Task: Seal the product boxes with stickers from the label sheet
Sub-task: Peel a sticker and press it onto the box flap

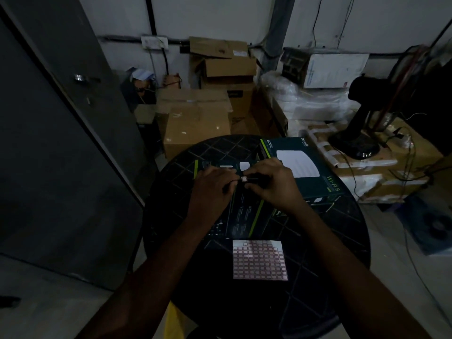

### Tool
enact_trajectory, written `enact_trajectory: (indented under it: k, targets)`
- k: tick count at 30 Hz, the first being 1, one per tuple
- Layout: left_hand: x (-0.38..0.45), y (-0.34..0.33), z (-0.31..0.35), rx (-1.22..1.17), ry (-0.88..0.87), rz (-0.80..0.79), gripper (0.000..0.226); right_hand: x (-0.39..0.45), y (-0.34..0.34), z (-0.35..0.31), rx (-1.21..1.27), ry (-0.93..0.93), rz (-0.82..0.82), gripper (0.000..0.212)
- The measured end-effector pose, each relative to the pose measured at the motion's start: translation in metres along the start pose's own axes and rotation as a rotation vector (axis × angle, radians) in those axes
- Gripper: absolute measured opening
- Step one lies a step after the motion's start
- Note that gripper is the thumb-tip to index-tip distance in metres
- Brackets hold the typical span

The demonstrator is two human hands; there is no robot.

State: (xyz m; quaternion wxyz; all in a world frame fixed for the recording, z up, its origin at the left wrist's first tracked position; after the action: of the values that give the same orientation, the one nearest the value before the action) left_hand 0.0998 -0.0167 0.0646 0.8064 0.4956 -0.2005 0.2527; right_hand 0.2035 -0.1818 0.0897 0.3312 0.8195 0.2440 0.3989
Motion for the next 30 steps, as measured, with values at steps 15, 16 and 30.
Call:
enact_trajectory:
  k: [15,16,30]
  targets:
    - [-0.008,-0.004,0.006,0.251,-0.148,0.113,0.017,-0.007,-0.016,0.005,-0.142,0.102,0.099,0.01]
    - [-0.009,-0.004,0.006,0.267,-0.167,0.126,0.016,-0.01,-0.016,0.003,-0.155,0.102,0.109,0.011]
    - [-0.009,0.009,-0.018,0.174,-0.121,0.155,0.013,-0.01,-0.003,0.011,-0.137,0.028,0.118,0.01]
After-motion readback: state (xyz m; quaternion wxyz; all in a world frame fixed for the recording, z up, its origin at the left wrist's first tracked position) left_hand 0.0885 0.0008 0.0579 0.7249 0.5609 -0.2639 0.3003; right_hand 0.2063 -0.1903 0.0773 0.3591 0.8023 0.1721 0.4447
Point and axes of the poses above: each hand's wrist, its own x-axis towards the middle knuckle, its own y-axis out of the back of the hand, z = x × y, the point moved 1 cm from there along x, towards the middle knuckle
